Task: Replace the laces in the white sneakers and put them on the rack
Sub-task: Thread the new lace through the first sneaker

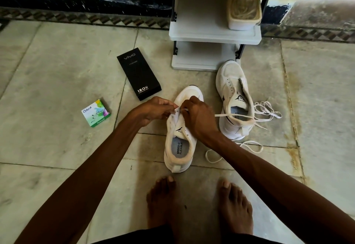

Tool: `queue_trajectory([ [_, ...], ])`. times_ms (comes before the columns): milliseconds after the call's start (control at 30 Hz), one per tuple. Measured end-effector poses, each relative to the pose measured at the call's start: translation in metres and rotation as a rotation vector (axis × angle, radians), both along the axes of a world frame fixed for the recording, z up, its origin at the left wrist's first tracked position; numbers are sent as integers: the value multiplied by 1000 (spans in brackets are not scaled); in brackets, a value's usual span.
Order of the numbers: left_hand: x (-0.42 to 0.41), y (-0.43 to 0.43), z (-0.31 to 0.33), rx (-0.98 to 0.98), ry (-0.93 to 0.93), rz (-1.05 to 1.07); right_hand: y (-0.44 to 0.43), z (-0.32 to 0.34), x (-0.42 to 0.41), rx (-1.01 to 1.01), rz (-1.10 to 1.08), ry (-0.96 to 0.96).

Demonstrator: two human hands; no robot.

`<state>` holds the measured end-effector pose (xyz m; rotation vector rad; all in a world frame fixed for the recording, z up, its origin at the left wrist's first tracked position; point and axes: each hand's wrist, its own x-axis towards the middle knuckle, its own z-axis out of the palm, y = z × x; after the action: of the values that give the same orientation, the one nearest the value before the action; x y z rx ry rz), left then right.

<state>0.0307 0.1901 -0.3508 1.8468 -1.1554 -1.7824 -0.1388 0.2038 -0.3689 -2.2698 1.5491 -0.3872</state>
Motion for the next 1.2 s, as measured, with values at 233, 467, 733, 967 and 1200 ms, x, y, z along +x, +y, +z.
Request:
queue_trajectory([
  [233,-1,-11,5,-25,-98,-123,1,11,5,-49,123,218],
  [467,-2,-11,6,-29,-115,-174,-5,14,8,-106,103,250],
  [733,-3,0,3,-30,-38,-59,-6,9,-2,-156,138,251],
  [967,-7,5,2,-54,-60,-6,-2,9,-4,-78,110,141],
  [1200,-21,6,-1,-149,-258,13,5,9,-6,-64,7,27],
])
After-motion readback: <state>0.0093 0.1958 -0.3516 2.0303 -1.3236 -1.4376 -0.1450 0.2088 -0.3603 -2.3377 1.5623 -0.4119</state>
